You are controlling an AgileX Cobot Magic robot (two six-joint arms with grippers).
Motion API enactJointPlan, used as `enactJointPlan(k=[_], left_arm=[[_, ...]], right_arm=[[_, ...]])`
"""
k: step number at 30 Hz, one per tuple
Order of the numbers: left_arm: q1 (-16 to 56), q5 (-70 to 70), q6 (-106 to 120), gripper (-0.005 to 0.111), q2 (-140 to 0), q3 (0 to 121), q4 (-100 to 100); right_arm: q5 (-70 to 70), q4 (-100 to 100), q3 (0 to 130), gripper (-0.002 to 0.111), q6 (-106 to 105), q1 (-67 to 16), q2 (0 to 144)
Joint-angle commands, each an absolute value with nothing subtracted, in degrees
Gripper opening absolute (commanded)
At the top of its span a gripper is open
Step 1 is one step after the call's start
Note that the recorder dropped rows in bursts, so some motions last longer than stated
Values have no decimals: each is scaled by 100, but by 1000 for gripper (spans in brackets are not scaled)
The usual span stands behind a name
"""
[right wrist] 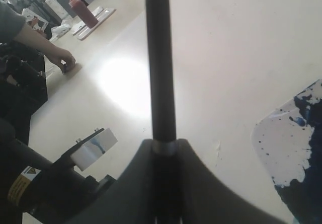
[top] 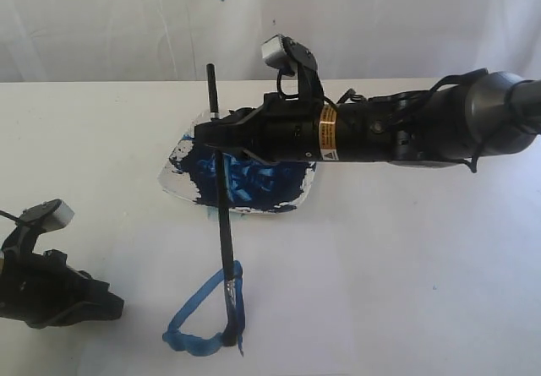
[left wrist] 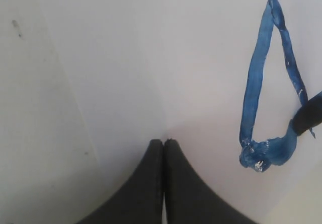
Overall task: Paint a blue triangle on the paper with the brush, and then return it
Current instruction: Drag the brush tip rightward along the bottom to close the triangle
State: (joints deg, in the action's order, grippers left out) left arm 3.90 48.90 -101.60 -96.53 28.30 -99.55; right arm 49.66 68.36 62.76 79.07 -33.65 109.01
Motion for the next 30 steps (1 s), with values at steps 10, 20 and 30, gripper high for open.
enactJointPlan(k=[10,20,30], left_arm=[[414,4819,-10155,0,-9601,2798,-9995],[414,4819,-10155,0,-9601,2798,-9995],[414,4819,-10155,0,-9601,2798,-9995]], right_arm=[[4988,7143,6259,0,8133,-3082,10842],[5093,7130,6259,0,8238,-3080,10809],[5069,6869,6289,0,8255,-3080,10463]])
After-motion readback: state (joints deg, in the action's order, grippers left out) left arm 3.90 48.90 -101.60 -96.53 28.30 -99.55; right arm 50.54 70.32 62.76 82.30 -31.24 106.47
